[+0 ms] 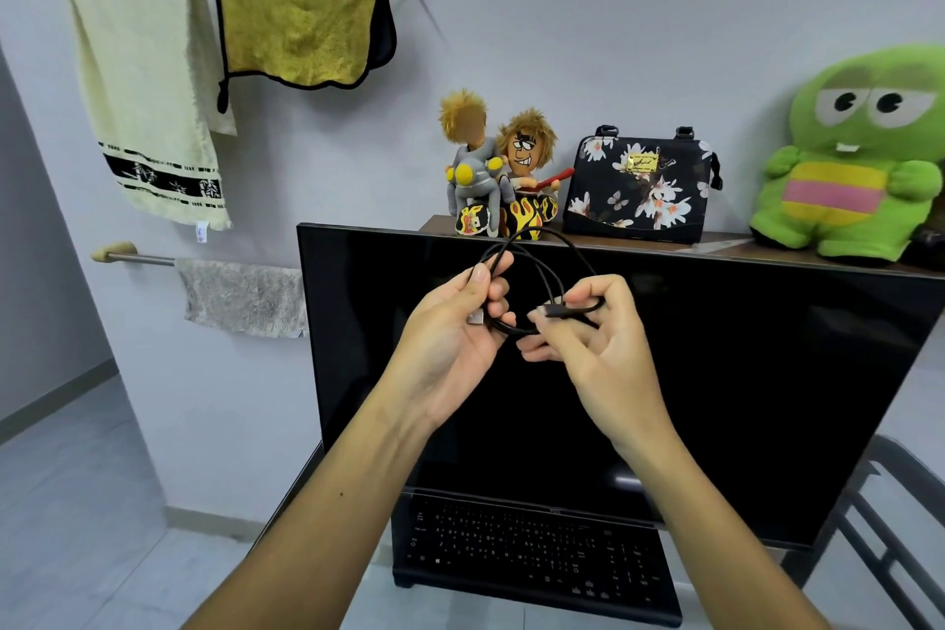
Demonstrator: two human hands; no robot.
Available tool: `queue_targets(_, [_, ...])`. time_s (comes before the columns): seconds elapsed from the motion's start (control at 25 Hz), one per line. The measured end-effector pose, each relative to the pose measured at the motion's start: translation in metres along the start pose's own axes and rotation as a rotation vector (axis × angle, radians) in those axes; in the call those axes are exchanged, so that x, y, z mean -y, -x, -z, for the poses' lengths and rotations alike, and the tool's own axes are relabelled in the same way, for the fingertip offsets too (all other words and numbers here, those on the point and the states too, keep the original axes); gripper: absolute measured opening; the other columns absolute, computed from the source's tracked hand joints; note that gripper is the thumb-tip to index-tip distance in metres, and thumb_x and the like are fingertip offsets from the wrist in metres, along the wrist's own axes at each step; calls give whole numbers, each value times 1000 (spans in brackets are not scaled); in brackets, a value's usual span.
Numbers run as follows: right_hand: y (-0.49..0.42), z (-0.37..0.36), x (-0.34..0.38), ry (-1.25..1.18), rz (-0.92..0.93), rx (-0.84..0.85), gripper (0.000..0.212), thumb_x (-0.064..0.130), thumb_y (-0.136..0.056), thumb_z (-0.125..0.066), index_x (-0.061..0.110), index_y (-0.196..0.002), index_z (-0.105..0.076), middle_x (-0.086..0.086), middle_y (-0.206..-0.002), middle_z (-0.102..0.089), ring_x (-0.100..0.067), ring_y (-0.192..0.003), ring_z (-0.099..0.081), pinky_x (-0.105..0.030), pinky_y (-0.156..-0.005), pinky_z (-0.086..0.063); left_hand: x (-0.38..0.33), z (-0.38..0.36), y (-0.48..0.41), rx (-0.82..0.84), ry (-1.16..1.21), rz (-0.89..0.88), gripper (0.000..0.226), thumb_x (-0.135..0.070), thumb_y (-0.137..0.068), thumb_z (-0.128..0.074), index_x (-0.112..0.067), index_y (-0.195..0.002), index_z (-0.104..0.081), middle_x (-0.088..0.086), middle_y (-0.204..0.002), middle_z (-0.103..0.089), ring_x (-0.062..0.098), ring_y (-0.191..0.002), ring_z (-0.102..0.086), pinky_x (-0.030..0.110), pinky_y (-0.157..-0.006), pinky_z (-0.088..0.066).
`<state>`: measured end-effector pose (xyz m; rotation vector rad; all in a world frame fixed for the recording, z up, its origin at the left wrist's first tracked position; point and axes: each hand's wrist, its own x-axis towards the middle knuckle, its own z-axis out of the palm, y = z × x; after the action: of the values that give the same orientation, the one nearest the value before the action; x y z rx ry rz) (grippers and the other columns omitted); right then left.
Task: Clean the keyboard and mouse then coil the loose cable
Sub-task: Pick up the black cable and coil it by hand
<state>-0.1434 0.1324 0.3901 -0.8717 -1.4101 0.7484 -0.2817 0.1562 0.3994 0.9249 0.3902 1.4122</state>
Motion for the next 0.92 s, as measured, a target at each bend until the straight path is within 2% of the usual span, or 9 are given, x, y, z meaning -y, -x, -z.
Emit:
queue_targets(0.12, [5, 3, -6, 238, 128, 103, 17, 17, -90, -43, 21, -106, -40, 9, -92, -56, -15, -84, -67, -35, -76, -57, -1, 0, -2, -60, 22, -11, 25, -12, -100, -39, -3, -108, -61, -1, -71, -46, 7, -62, -41, 24, -66, -37])
queue_targets(0.24, [6, 3, -11, 368, 184, 84, 10, 28, -101, -32, 28, -104, -41, 11, -94, -58, -8, -87, -63, -36, -74, -56, 0, 0, -3, -112, 47, -10, 26, -14, -101, -38, -4, -104, -61, -2, -69, -46, 6, -60, -41, 20, -62, -39])
queue_targets(0.32, [5, 2, -11, 441, 223, 79, 17, 32, -100, -31, 26, -93, -45, 8, -88, -57, -9, -80, -61, -35, -68, -54, 0, 0, -3, -134, 105, 14, 24, -15, -101, -38, -4, -100, -59, -2, -68, -46, 6, -60, -41, 20, -61, -39])
queue_targets(0.4, [5, 2, -11, 486, 248, 106, 23, 31, -99, -36, 21, -84, -50, 10, -84, -49, -9, -75, -53, -26, -64, -49, -1, 0, -3, -133, 218, 56, 22, -17, -101, -37, -5, -94, -55, -1, -68, -45, 7, -60, -40, 22, -64, -39])
queue_targets(0.56, [7, 2, -15, 699, 300, 226, 22, 30, -97, -43, 21, -86, -61, 10, -91, -32, -6, -91, -39, -13, -78, -39, -4, 3, -4, -94, 388, 108, 28, -26, -102, -34, -12, -81, -46, -3, -62, -41, 9, -60, -34, 21, -66, -37])
queue_targets(0.68, [8, -3, -15, 586, 406, 164, 18, 22, -93, -55, 15, -98, -71, 11, -91, -43, -6, -88, -47, -13, -77, -40, -4, 5, -2, -56, 274, 109, 31, -32, -102, -32, -14, -81, -47, -6, -58, -35, 9, -60, -30, 22, -65, -36])
queue_targets(0.76, [8, -5, -15, 498, 459, 86, 13, 19, -85, -68, 11, -94, -73, 8, -85, -57, -6, -79, -56, -14, -71, -46, -5, 7, -1, -15, 195, 112, 32, -33, -102, -33, -12, -87, -52, -6, -59, -33, 8, -58, -30, 21, -60, -43])
queue_targets(0.84, [10, -7, -12, 410, 420, 25, 13, 20, -76, -77, 13, -87, -74, 8, -76, -65, -8, -72, -61, -16, -68, -49, -5, 8, 0, 17, 77, 89, 33, -32, -101, -35, -9, -94, -56, -6, -60, -35, 7, -56, -32, 21, -61, -42])
queue_targets(0.92, [11, -9, -6, 337, 300, -10, 20, 25, -70, -81, 21, -87, -71, 8, -67, -67, -11, -67, -61, -17, -66, -48, -4, 7, 2, 20, -40, 62, 32, -31, -100, -39, -7, -95, -61, -4, -65, -44, 7, -59, -37, 23, -65, -39])
